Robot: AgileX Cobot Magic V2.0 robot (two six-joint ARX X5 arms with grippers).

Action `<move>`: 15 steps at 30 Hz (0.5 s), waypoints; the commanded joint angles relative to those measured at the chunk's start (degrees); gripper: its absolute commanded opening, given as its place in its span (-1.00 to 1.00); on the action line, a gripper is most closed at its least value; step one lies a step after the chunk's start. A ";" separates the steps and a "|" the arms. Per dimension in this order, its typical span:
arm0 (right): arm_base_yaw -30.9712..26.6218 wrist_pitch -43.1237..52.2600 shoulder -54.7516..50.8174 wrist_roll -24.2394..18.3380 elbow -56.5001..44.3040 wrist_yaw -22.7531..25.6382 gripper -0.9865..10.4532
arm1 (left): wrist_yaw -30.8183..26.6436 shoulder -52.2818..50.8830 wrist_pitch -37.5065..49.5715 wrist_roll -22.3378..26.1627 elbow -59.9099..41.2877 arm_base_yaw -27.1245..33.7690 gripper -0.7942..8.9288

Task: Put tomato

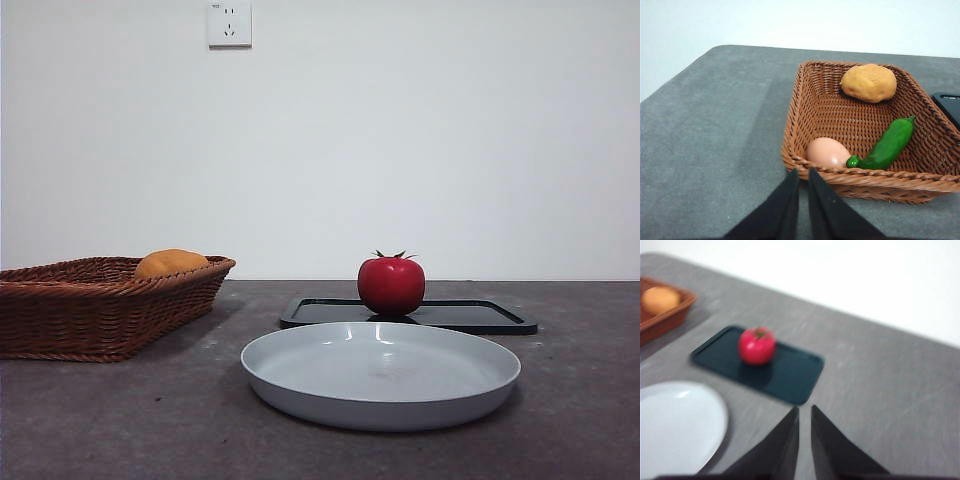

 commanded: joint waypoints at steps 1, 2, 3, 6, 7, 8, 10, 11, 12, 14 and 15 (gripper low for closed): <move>-1.88 15.72 -1.81 -1.20 -9.99 -1.66 -0.77 | 0.11 -0.04 -0.42 -0.15 -1.18 0.04 -0.78; -2.64 20.17 -2.75 -1.20 -13.42 -2.36 -0.77 | 0.11 -0.04 -0.42 -0.15 -1.18 0.07 -0.78; -3.39 23.85 -3.82 -1.22 -16.57 -2.82 -0.77 | 0.11 -0.04 -0.42 -0.15 -1.18 0.04 -0.78; -5.20 28.94 -7.61 -1.22 -23.37 -2.64 -0.77 | 0.11 -0.04 -0.42 -0.15 -1.18 0.04 -0.78; -5.75 29.22 -9.03 -1.25 -25.07 -2.64 -0.77 | 0.11 -0.04 -0.42 -0.15 -1.18 0.04 -0.78; -6.34 29.18 -10.58 -1.22 -26.62 -2.64 -0.77 | 0.11 -0.02 -0.42 -0.15 -1.18 0.04 -0.78; -7.45 29.09 -13.05 -1.20 -28.87 -2.71 -0.77 | 0.11 -0.04 -0.42 -0.15 -1.18 0.04 -0.78; -7.93 29.07 -13.97 -0.98 -29.64 -2.75 -0.77 | 0.11 -0.04 -0.42 -0.15 -1.18 0.04 -0.78; -8.57 29.03 -14.88 -0.70 -30.34 -2.73 -0.77 | 0.11 -0.02 -0.42 -0.15 -1.18 0.04 -0.78; -9.57 29.11 -15.50 -0.28 -31.01 -2.78 -0.77 | 0.11 -0.04 -0.42 -0.15 -1.18 0.07 -0.78; -10.23 29.03 -15.52 0.24 -31.23 -2.73 -0.77 | 0.11 -0.02 -0.42 -0.15 -1.18 0.04 -0.78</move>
